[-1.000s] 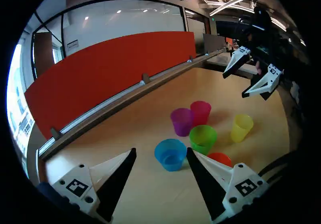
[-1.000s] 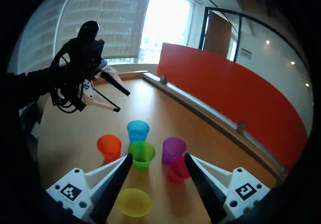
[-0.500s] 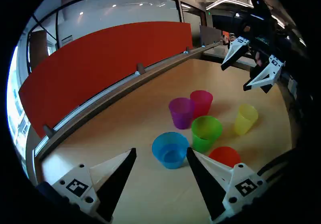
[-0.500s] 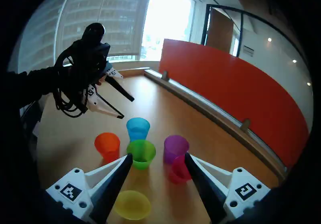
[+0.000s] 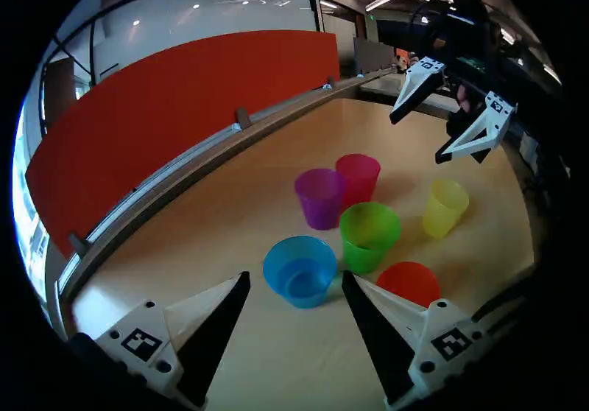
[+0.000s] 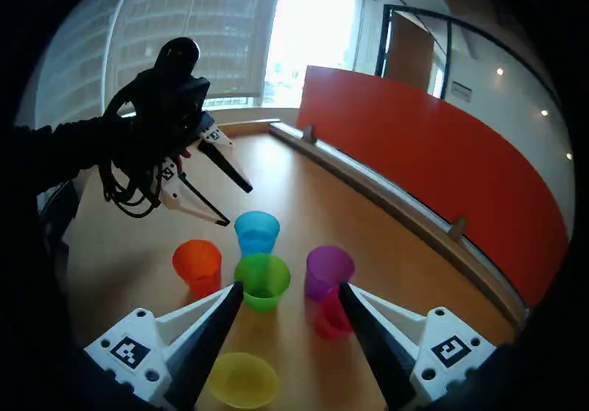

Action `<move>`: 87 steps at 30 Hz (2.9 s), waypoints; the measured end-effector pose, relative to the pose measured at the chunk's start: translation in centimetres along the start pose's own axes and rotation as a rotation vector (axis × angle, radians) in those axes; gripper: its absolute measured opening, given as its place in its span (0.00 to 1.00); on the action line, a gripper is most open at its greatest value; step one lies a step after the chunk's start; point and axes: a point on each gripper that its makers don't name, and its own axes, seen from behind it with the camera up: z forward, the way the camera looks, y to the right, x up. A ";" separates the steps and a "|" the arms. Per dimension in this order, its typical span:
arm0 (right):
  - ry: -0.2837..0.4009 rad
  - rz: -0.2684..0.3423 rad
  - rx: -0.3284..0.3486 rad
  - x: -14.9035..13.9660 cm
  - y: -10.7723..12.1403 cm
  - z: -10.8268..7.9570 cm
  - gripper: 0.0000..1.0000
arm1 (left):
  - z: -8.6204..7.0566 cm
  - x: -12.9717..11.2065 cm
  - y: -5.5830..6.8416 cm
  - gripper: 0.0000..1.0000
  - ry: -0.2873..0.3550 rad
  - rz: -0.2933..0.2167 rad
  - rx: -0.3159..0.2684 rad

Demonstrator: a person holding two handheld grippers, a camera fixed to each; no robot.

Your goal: Pour water

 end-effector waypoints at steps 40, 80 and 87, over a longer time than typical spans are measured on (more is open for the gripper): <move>-0.029 -0.014 0.016 -1.1 0.0 1.4 1.00 | 4.7 -2.0 0.1 0.93 -0.059 -0.003 -0.037; -0.032 -0.012 0.009 -1.9 0.2 1.2 1.00 | 7.1 -2.1 0.4 0.88 -0.070 -0.014 -0.041; -0.029 -0.006 0.008 -1.9 0.3 1.1 1.00 | 6.8 -2.2 0.5 0.87 -0.069 -0.015 -0.045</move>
